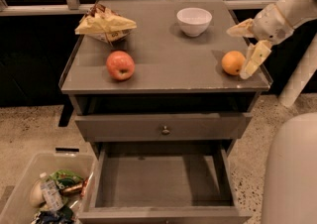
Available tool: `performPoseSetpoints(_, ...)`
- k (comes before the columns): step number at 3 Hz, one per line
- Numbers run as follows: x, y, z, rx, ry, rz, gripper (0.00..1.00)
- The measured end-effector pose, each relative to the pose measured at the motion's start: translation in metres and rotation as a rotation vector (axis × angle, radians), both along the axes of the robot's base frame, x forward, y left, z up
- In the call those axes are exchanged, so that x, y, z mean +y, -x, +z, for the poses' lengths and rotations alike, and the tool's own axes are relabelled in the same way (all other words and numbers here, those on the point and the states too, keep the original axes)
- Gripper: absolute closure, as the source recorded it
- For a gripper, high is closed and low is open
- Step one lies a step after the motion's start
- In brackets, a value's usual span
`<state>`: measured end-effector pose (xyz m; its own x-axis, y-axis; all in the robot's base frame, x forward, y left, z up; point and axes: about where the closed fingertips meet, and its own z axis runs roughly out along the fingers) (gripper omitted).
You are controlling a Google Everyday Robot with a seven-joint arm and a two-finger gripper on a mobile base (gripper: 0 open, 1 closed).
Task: Place orange into middle drawer
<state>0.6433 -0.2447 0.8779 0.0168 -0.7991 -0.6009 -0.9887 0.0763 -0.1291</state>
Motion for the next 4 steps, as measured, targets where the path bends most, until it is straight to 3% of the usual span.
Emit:
performPoseSetpoints(2,0.003,-0.028,-0.003,-0.056,-0.014,-0.035,0.0)
performPoseSetpoints(3,0.003,-0.029,-0.007,-0.034,0.079,-0.038,0.0)
performPoseSetpoints(4,0.001,-0.03,-0.018,-0.016,0.115,-0.054,0.0)
